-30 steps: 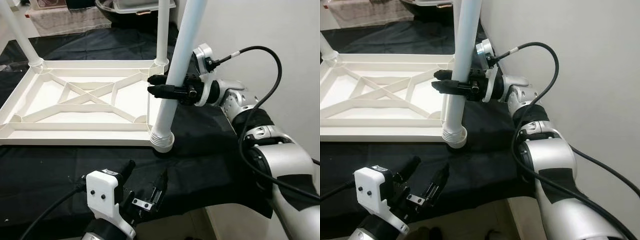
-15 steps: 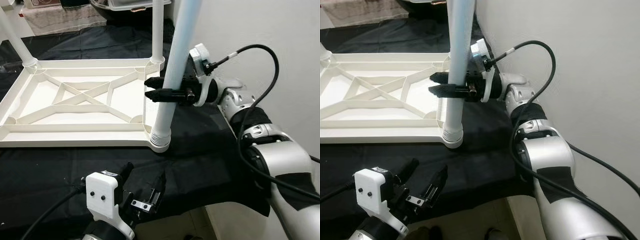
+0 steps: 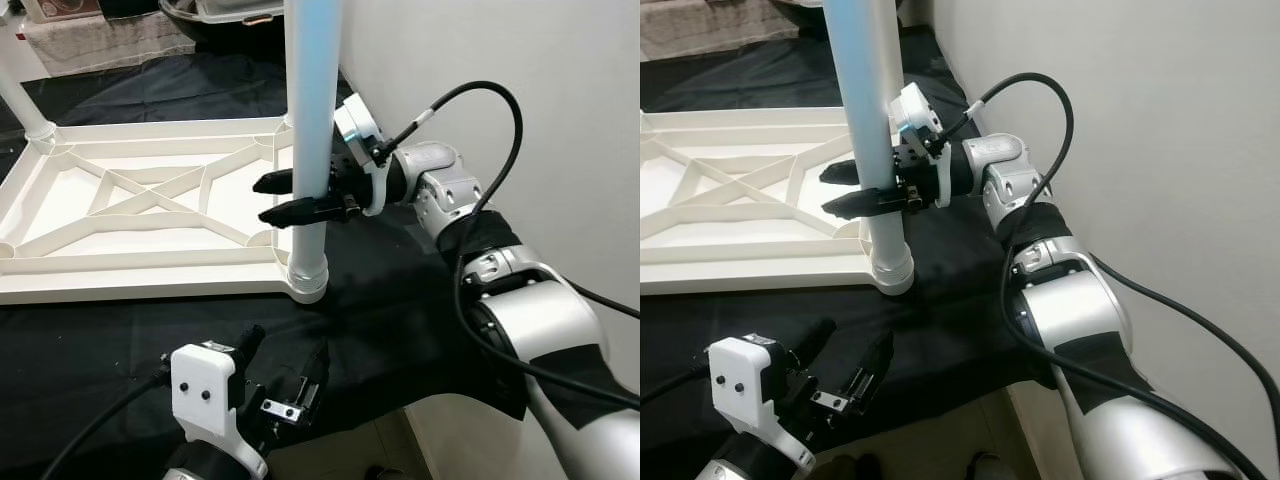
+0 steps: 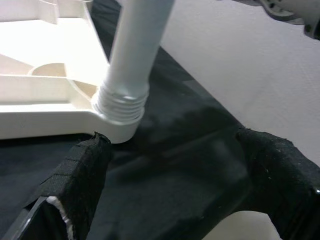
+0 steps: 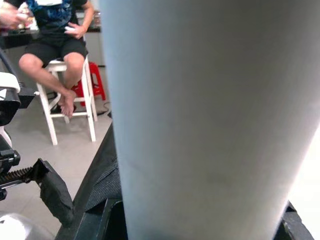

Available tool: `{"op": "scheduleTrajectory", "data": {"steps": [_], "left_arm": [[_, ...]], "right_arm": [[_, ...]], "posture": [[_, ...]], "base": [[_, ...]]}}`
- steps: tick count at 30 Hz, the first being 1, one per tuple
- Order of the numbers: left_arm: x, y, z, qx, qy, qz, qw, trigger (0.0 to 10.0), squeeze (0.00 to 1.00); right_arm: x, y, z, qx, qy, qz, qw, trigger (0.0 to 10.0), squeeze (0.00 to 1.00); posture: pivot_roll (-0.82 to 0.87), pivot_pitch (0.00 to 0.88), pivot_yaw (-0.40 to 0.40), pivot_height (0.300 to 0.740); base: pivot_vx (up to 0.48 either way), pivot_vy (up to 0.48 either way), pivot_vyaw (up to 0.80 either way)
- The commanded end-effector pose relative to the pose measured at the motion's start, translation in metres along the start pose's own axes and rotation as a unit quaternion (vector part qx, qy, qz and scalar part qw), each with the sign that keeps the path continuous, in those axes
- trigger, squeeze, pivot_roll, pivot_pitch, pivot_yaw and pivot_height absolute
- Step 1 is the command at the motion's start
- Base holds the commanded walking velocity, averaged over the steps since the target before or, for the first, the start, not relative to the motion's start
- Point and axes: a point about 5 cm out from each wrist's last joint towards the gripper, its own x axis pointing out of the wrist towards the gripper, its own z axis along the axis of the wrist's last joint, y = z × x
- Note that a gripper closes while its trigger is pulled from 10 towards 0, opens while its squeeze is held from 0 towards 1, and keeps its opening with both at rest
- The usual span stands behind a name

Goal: Building children table

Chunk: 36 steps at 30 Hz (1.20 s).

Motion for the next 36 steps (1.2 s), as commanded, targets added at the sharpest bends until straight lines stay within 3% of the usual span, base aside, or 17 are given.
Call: {"op": "scheduleTrajectory", "data": {"steps": [1,10,16,20,22,23,24,26,29,30,32,33,35,36], "left_arm": [[-0.003,0.001,0.001,0.007,0.002,0.006,1.0,10.0,0.0],[-0.002,0.0,0.001,0.006,0.001,0.007,1.0,10.0,0.0],[-0.002,0.001,0.002,0.008,-0.002,0.013,1.0,10.0,0.0],[-0.001,0.002,0.002,0.009,-0.003,0.014,1.0,10.0,0.0],[0.001,0.003,0.002,0.011,-0.007,0.015,1.0,10.0,0.0],[0.001,0.003,0.002,0.011,-0.007,0.015,1.0,10.0,0.0],[0.003,0.005,0.002,0.015,-0.009,0.017,1.0,10.0,0.0],[0.003,0.005,0.002,0.015,-0.009,0.017,1.0,10.0,0.0],[0.006,0.009,0.003,0.018,-0.015,0.023,0.999,10.0,0.0],[0.006,0.009,0.003,0.018,-0.015,0.023,0.999,10.0,0.0],[0.008,0.011,0.002,0.021,-0.016,0.026,0.999,10.0,0.0],[0.008,0.011,0.002,0.021,-0.016,0.026,0.999,10.0,0.0],[0.01,0.013,0.002,0.024,-0.019,0.028,0.999,10.0,0.0],[0.01,0.013,0.002,0.024,-0.019,0.028,0.999,10.0,0.0]], "right_arm": [[0.016,0.008,-0.026,0.041,0.025,0.03,0.998,10.0,0.0],[0.032,0.009,-0.028,0.046,0.01,0.047,0.998,10.0,0.0],[0.036,-0.002,-0.038,0.051,0.021,-0.083,0.995,10.0,0.0],[0.034,-0.002,-0.04,0.057,0.013,-0.105,0.993,10.0,0.0],[0.035,-0.005,-0.046,0.064,0.034,-0.16,0.985,10.0,0.0],[0.035,-0.005,-0.046,0.064,0.034,-0.16,0.985,10.0,0.0],[0.033,-0.01,-0.048,0.06,0.04,-0.22,0.973,10.0,0.0],[0.033,-0.01,-0.048,0.06,0.04,-0.22,0.973,10.0,0.0],[0.027,-0.019,-0.054,0.073,0.065,-0.34,0.935,10.0,0.0],[0.027,-0.019,-0.054,0.073,0.065,-0.34,0.935,10.0,0.0],[0.021,-0.027,-0.058,0.087,0.09,-0.445,0.887,10.0,0.0],[0.021,-0.027,-0.058,0.087,0.09,-0.445,0.887,10.0,0.0],[0.016,-0.032,-0.059,0.091,0.096,-0.514,0.848,10.0,0.0],[0.016,-0.032,-0.059,0.091,0.096,-0.514,0.848,10.0,0.0]], "posture": [[0.12,0.303,-0.001,0.74],[0.11,0.307,-0.006,0.74],[0.11,0.306,-0.014,0.74],[0.1,0.304,-0.014,0.74],[0.09,0.298,-0.011,0.74],[0.09,0.298,-0.011,0.74],[0.09,0.291,-0.013,0.74],[0.09,0.291,-0.013,0.74],[0.08,0.277,-0.013,0.74],[0.08,0.277,-0.013,0.74],[0.07,0.267,-0.015,0.74],[0.07,0.267,-0.015,0.74],[0.07,0.259,-0.019,0.74],[0.07,0.259,-0.019,0.74]], "base": [[0.0,0.0,0.0],[0.0,0.0,0.0],[0.0,0.0,0.0],[0.0,0.0,0.0],[0.0,0.0,0.0],[0.0,0.0,0.0],[0.0,0.0,0.0],[0.0,0.0,0.0],[0.0,0.0,0.0],[0.0,0.0,0.0],[0.0,0.0,0.0],[0.0,0.0,0.0],[0.0,0.0,0.0],[0.0,0.0,0.0]]}}
